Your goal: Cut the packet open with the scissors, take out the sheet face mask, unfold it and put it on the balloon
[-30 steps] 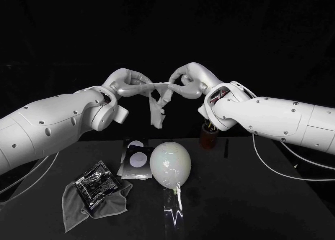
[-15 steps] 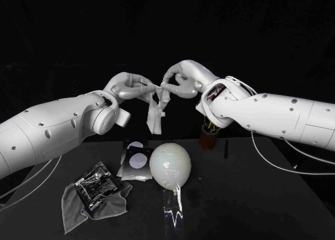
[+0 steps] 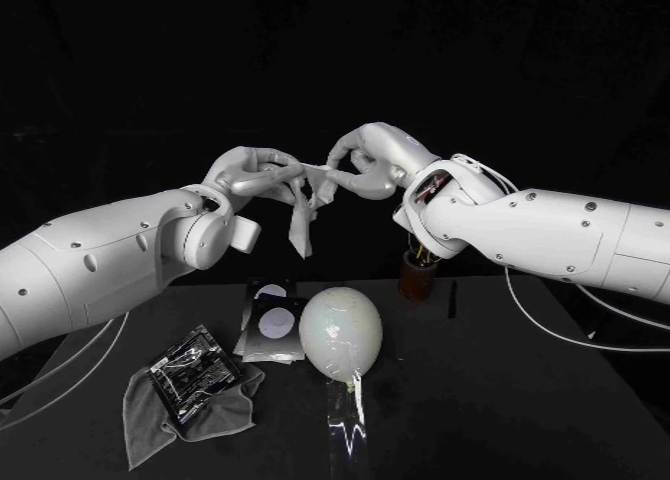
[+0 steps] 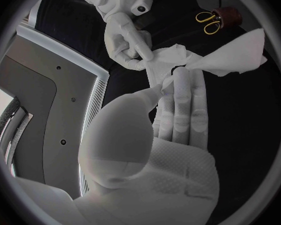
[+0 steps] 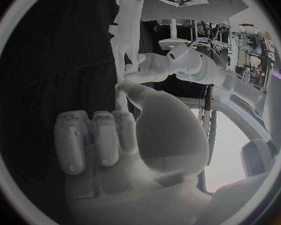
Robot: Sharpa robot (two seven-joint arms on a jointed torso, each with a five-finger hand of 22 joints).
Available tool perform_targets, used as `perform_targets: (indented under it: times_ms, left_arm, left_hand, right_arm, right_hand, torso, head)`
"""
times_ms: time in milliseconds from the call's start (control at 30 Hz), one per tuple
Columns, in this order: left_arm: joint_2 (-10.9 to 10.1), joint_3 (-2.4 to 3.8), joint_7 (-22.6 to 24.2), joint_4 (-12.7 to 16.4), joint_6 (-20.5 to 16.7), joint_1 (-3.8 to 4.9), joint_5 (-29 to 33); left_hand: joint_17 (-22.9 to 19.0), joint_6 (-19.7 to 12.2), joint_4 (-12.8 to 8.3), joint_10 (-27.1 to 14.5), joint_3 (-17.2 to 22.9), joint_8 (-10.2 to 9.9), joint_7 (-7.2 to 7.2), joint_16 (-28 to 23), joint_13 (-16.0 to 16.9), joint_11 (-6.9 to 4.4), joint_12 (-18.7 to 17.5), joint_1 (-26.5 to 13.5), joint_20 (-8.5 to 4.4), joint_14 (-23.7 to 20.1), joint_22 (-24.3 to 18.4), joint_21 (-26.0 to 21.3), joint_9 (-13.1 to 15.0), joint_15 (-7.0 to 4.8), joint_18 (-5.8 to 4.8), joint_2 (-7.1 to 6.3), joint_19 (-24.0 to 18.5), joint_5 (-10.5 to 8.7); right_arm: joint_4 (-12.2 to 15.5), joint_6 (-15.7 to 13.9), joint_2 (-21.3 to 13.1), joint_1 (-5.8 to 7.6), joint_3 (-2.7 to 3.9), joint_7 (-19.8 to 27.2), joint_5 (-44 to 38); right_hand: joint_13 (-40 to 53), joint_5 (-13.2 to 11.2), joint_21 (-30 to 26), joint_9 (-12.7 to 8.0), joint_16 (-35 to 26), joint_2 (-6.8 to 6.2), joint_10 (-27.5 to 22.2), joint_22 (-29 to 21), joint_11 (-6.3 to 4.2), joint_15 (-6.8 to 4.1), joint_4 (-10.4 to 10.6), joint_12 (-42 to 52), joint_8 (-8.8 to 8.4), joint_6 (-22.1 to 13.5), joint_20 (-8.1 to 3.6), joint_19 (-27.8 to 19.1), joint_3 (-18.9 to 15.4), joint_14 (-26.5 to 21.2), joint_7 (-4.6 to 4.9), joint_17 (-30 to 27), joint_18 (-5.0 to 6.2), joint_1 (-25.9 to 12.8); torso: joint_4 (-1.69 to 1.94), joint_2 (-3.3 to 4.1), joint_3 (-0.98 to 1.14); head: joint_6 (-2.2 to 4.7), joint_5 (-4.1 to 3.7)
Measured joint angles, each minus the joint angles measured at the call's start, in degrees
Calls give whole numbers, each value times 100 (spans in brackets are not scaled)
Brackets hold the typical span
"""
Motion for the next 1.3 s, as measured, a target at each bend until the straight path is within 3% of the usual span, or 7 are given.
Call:
perform_targets:
  times_ms: [133,333,433,733,1000,1200,1300]
  left_arm:
    - [-22,2,4,37,205,-42,177]
    - [-11,0,4,27,473,-198,297]
    - [-9,-2,4,-8,588,-270,330]
    - [-16,-9,-26,-34,970,-386,320]
    - [-15,-12,-36,-48,1104,-429,240]
    - [-16,-12,-27,-60,1076,-441,165]
    - [-15,-12,-26,-63,1019,-449,88]
  left_hand:
    - [2,-61,87,-103,-23,-28,38,-139,-6,102,-52,-20,91,-298,-83,-174,-73,87,-2,-19,-177,0]
    - [-169,-76,180,-409,-20,-265,127,-770,-77,232,-250,10,395,-1270,-247,-675,-372,342,-20,-181,-996,2]
    - [-210,-36,222,-558,-62,-386,167,-939,-120,308,-341,10,544,-1582,-249,-888,-528,449,-139,-297,-1335,3]
    - [-272,78,435,-852,-245,-817,216,-1215,-240,438,-516,-193,903,-2425,-249,-1356,-1016,685,-140,-812,-2033,3]
    - [-303,54,591,-1133,-405,-1118,131,-1322,-339,653,-671,-214,1082,-3272,-242,-1486,-1329,931,-140,-999,-2446,2]
    - [-209,55,559,-1452,-581,-1256,132,-1132,-406,791,-750,-134,1090,-3738,-242,-1486,-1500,1070,-146,-1079,-2716,2]
    - [-158,55,512,-1634,-676,-1303,132,-1013,-427,806,-750,-93,1085,-3962,-242,-1486,-1566,1098,-228,-1120,-2866,2]
  right_arm:
    - [57,-74,-3,0,0,-33,86]
    - [55,-232,30,0,0,-70,276]
    - [38,-304,48,0,2,-86,377]
    - [43,-423,54,0,3,-118,613]
    - [44,-441,19,0,4,-147,697]
    - [51,-447,13,0,4,-167,715]
    - [60,-452,21,0,4,-173,719]
  right_hand:
    - [1,0,0,0,6,0,0,0,0,0,0,0,-5,0,0,0,0,0,0,0,0,0]
    - [2,-2,-1,0,16,-7,0,-3,0,0,0,-1,-15,0,0,0,-1,0,-1,-1,0,40]
    - [2,-2,-1,0,16,-7,0,-5,0,0,0,-1,-19,0,0,0,-1,0,-1,-4,0,40]
    - [-2,-13,-6,0,13,0,0,-3,0,0,0,-9,10,-1,0,0,-2,0,-2,-5,0,47]
    - [-2,-25,-12,0,11,0,0,-1,0,0,-17,-20,10,-9,0,0,16,0,-10,-3,0,47]
    - [1,1,-16,0,-4,-1,0,0,0,0,-18,0,8,-9,0,0,17,0,-10,0,0,47]
    - [1,1,-16,0,15,-1,0,0,0,0,-18,0,2,-9,0,0,17,0,-10,0,0,46]
  torso:
    - [2,0,0]
    - [1,0,0]
    - [0,2,0]
    - [7,3,-3]
    - [4,-3,-5]
    - [5,-3,-2]
    - [7,-2,0]
  head:
    - [-3,-7]
    - [1,-25]
    - [1,-31]
    - [-31,-57]
    - [-34,-51]
    - [-30,-48]
    - [-30,-52]
